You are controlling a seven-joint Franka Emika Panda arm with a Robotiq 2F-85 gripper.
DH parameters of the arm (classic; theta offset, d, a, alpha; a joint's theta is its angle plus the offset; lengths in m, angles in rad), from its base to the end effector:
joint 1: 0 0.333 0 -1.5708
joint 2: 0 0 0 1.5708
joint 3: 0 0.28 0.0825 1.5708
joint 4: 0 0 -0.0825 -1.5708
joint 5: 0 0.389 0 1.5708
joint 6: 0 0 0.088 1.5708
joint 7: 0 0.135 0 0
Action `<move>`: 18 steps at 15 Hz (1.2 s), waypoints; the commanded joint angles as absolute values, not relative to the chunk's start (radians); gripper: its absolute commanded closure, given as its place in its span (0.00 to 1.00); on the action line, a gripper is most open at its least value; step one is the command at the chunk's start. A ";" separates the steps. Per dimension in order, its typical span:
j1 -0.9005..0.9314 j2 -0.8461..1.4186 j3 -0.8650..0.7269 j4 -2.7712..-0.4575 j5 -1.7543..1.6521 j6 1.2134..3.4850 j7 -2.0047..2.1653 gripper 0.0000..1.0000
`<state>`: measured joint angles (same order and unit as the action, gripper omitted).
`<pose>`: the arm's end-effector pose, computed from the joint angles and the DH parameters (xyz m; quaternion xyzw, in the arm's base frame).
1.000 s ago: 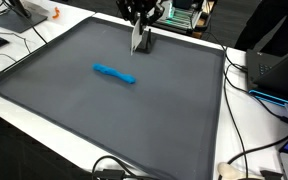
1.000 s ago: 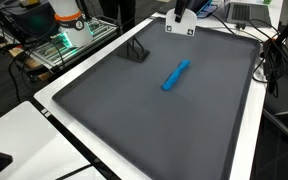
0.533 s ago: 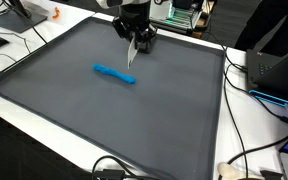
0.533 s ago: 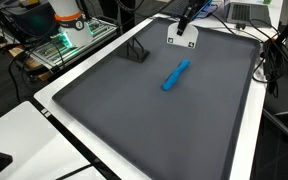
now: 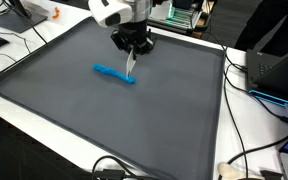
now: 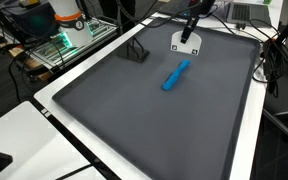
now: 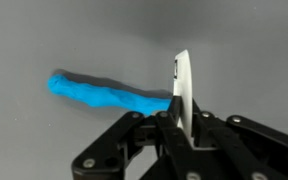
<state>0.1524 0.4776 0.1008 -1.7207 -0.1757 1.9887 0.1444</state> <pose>0.6087 0.1392 0.2336 0.9889 0.0944 -0.0900 0.0717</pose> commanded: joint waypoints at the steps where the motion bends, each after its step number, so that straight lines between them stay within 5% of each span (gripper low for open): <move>1: 0.177 0.524 0.075 -1.682 -0.190 2.006 0.158 0.98; 18: 0.181 0.598 0.050 -1.634 -0.172 2.055 0.167 0.98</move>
